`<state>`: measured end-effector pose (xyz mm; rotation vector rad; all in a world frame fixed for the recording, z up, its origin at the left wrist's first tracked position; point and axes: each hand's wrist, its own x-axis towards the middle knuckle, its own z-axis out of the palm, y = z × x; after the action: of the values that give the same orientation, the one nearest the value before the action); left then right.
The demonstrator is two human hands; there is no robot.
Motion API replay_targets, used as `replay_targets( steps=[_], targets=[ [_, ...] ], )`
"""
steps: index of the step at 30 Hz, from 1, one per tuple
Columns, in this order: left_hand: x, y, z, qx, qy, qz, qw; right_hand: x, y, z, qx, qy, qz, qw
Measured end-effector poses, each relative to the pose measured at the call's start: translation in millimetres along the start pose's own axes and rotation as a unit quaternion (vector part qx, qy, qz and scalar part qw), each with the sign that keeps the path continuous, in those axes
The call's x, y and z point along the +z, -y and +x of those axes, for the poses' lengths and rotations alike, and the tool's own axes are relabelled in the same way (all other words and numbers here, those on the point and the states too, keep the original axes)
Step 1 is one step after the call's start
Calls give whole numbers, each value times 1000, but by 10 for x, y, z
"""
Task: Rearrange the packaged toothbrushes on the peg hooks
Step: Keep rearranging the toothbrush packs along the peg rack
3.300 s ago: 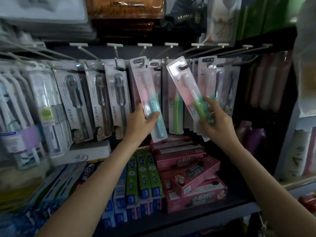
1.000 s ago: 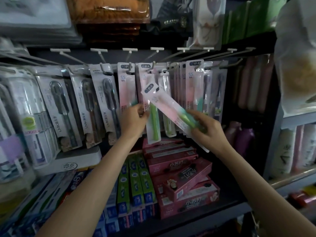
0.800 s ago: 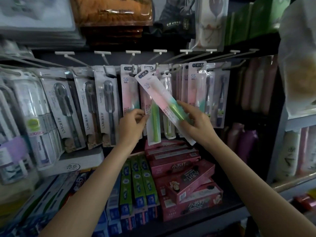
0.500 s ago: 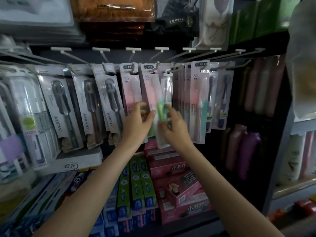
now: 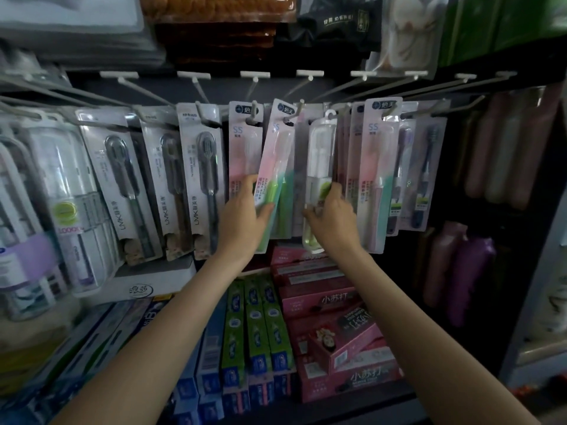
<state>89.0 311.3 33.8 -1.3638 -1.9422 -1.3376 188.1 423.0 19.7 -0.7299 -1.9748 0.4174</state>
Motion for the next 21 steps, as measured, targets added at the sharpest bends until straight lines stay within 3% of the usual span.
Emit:
replay_targets(
  steps=[6, 12, 15, 19, 21],
  targets=[
    [49, -27, 3, 4, -5, -2, 1000, -413, 55, -287, -67, -39, 36, 996],
    [-35, -92, -99, -1, 14, -17, 1000, -748, 196, -358, -125, -103, -55, 985],
    [-269, -70, -282, 10, -18, -48, 999, -642, 260, -492, -162, -77, -95, 979],
    [-764, -20, -482, -12, -49, -234, 971, -195, 467, -716, -250, 4, -106, 962],
    [-1020, 8, -546, -12, -57, -261, 964, 79, 683, -803, -290, 43, -81, 953]
  ],
)
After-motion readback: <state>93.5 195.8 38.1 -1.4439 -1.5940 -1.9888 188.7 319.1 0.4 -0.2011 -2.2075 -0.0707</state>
